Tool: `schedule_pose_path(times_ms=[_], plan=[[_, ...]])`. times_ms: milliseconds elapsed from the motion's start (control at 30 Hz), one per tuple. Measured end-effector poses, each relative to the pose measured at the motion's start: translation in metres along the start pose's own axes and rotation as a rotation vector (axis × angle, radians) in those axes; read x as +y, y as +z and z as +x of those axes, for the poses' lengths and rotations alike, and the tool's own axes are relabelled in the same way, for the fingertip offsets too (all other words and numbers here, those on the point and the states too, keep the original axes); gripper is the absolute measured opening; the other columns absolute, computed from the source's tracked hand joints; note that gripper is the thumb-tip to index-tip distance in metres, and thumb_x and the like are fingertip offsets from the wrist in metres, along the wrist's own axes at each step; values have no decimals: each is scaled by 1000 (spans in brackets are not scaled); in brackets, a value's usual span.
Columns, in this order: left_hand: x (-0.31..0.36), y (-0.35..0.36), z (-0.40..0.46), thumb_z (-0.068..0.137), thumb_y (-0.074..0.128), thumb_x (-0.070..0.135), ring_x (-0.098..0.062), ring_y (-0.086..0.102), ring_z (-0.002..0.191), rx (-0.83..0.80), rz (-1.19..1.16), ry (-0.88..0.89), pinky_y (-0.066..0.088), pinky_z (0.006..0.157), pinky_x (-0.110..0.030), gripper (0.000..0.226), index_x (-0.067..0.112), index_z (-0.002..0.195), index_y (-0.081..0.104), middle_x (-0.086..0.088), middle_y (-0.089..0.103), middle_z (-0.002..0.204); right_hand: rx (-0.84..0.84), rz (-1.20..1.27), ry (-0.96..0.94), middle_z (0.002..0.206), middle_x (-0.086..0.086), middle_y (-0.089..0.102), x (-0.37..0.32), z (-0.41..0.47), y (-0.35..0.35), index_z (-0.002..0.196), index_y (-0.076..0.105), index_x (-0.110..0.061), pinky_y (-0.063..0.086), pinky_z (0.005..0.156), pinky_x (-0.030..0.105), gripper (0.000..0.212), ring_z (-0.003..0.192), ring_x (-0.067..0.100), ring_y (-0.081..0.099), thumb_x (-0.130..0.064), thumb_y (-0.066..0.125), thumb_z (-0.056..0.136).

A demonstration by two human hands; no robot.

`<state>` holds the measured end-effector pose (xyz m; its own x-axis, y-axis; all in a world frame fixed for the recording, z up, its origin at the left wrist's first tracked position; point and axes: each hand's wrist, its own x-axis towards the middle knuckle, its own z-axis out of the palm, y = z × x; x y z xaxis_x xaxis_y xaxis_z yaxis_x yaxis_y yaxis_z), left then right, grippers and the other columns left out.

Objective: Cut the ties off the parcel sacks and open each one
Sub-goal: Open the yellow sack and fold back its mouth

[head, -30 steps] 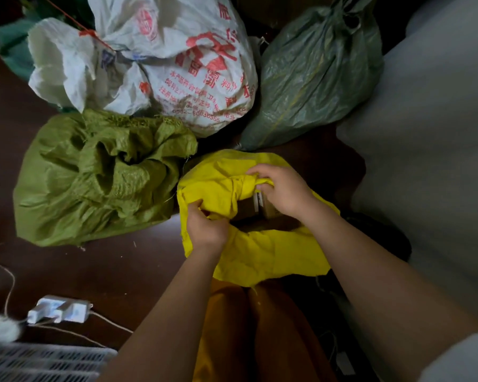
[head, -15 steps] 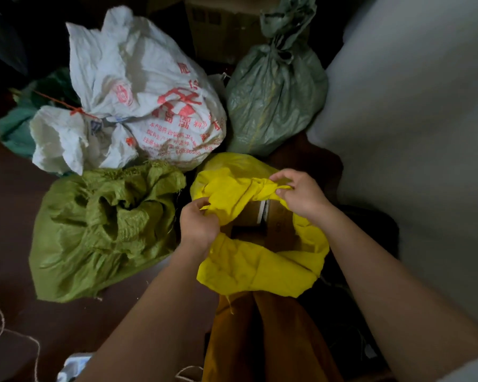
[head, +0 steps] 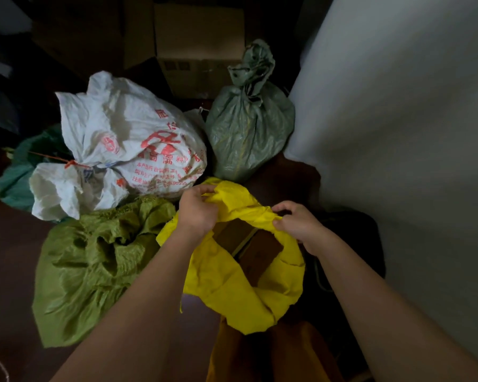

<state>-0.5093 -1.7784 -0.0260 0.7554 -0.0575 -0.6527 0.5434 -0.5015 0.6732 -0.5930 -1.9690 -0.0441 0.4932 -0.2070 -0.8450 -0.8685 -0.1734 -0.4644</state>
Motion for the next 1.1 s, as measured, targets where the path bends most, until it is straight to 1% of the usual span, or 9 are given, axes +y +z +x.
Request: schedule_pose_path(times_ms=[100, 200, 400, 500, 667, 800, 867, 967, 1100], plan=[[2, 11, 5, 79, 40, -19, -21, 53, 64, -27, 24, 45, 41, 43, -21, 48, 5, 115, 61, -11, 60, 91, 34, 25, 19, 100, 9, 65, 10, 5, -5, 101, 59, -28, 44, 59, 26, 27, 82, 19, 60, -5, 58, 88], [-10, 27, 10, 80, 40, -20, -20, 55, 73, -59, 44, 52, 40, 43, -15, 49, 3, 118, 60, -9, 60, 98, 50, 52, 27, 103, 15, 68, 29, 15, -1, 96, 57, -27, 52, 75, 38, 27, 94, 29, 64, -2, 59, 87], [-50, 51, 10, 80, 38, -25, -8, 56, 72, -31, -70, 12, 43, 45, -10, 52, -1, 121, 58, -6, 57, 98, 28, 61, -32, 101, 0, 65, 62, 40, 11, 108, 57, -28, 55, 85, 40, 30, 100, 25, 64, -6, 63, 88], [-58, 54, 12, 80, 39, -26, 0, 56, 82, 1, -120, 21, 49, 55, -11, 52, 0, 121, 58, -6, 58, 101, 69, -135, -284, 115, -10, 56, 54, 49, 15, 131, 46, -38, 45, 88, 29, 60, 115, 20, 53, -14, 71, 82], [-61, 52, 15, 77, 38, -27, 4, 55, 88, 0, -94, 112, 45, 59, -8, 52, -3, 118, 58, -4, 57, 112, 134, -604, -690, 158, -11, 11, 19, 58, 38, 146, 9, -57, 35, 100, 50, 115, 135, 27, 27, -27, 86, 66], [-67, 45, 9, 76, 47, -18, -14, 58, 94, 130, -41, 169, 44, 72, -14, 45, 4, 114, 59, -6, 60, 106, -34, -598, -844, 155, 2, 30, 5, 74, 48, 141, 49, -26, 38, 109, 39, 76, 132, 29, 43, 5, 71, 74], [-80, 42, 1, 78, 65, 7, -26, 47, 116, 329, 295, 149, 37, 96, -35, 40, 16, 117, 59, -6, 55, 122, -31, -564, -840, 146, 9, 43, 2, 78, 46, 129, 61, -13, 40, 107, 36, 62, 127, 30, 50, 11, 66, 72], [-100, 47, -17, 70, 75, 51, -34, 26, 133, 455, 596, -27, 23, 104, -54, 73, 31, 133, 45, -10, 31, 145, -6, -560, -846, 143, 9, 46, -2, 82, 42, 121, 66, -8, 40, 107, 32, 52, 126, 26, 52, 8, 70, 72], [-116, 63, -33, 72, 80, 29, -39, 33, 123, 421, 492, -219, 43, 92, -54, 101, 42, 147, 14, -15, 10, 149, -93, -579, -826, 147, 6, 44, -5, 86, 36, 120, 66, -7, 36, 111, 32, 52, 132, 22, 47, -4, 81, 71]])
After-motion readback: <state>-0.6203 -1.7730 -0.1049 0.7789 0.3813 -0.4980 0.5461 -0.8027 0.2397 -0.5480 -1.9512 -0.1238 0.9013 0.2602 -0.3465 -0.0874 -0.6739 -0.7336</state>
